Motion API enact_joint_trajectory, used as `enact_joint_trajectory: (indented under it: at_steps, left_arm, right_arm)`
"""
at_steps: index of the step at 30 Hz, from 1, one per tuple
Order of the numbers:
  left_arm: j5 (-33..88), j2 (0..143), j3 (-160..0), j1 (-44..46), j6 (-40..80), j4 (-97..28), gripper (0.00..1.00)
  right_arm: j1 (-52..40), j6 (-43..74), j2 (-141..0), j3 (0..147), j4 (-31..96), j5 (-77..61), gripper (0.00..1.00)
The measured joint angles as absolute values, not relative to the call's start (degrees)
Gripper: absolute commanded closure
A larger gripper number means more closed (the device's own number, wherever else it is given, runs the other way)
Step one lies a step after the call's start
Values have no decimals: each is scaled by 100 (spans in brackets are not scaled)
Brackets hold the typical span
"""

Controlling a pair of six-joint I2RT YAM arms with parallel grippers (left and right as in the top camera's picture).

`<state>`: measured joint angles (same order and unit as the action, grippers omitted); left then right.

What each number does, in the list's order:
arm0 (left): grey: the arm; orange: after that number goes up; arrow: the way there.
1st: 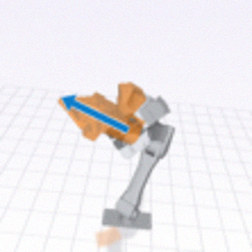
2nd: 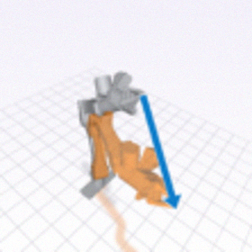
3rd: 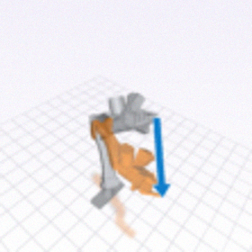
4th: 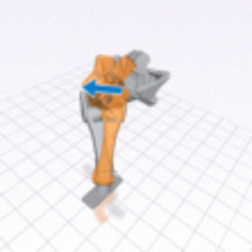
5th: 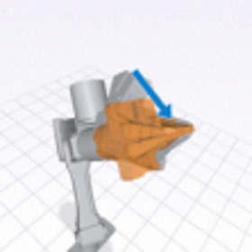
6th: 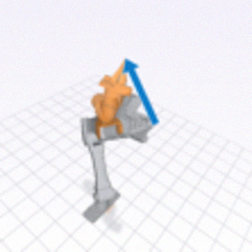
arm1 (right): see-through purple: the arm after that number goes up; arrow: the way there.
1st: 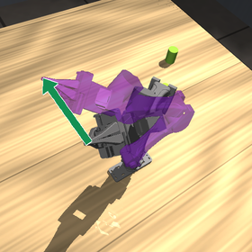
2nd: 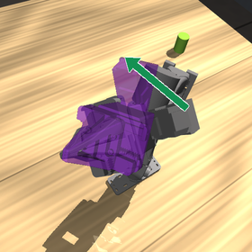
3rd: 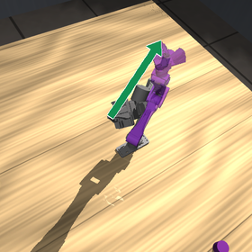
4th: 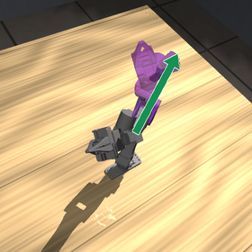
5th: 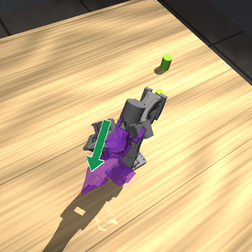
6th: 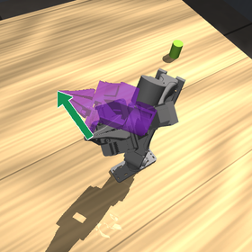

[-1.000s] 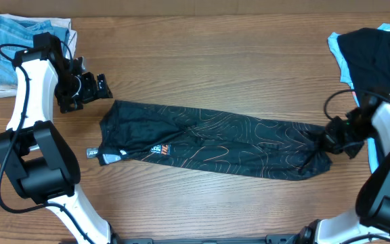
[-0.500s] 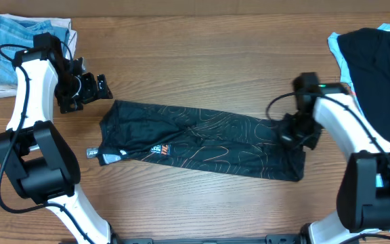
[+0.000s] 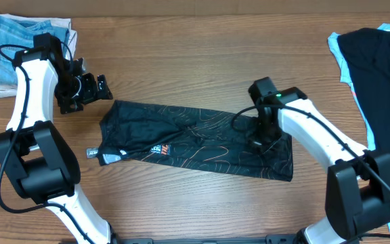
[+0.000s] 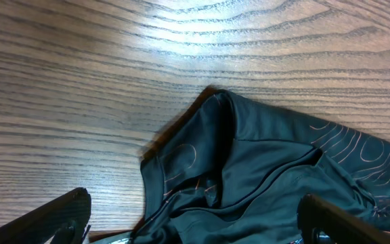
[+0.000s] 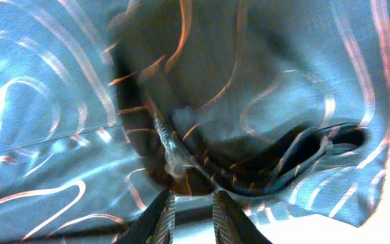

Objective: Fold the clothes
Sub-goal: 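Fold the right end leftward over the strip with the right gripper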

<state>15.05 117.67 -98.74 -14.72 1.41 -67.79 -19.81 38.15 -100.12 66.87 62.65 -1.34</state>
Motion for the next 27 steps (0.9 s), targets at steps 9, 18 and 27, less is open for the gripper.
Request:
enact_joint_trajectory:
  at_steps: [9, 18, 27]
  left_arm:
    - [1505, 11767, -9872, -1472, 141, -6886, 0]
    - [1505, 11767, -9872, -1472, 141, -6912, 0]
    - [1505, 11767, -9872, -1472, 141, -6928, 0]
  right_arm:
    - [-2161, 3992, -10012, 6849, 6759, -119, 58]
    - [-1094, 3319, -10012, 7347, 7199, 255, 23]
    - [-513, 2292, -10012, 6595, 6388, -473, 30]
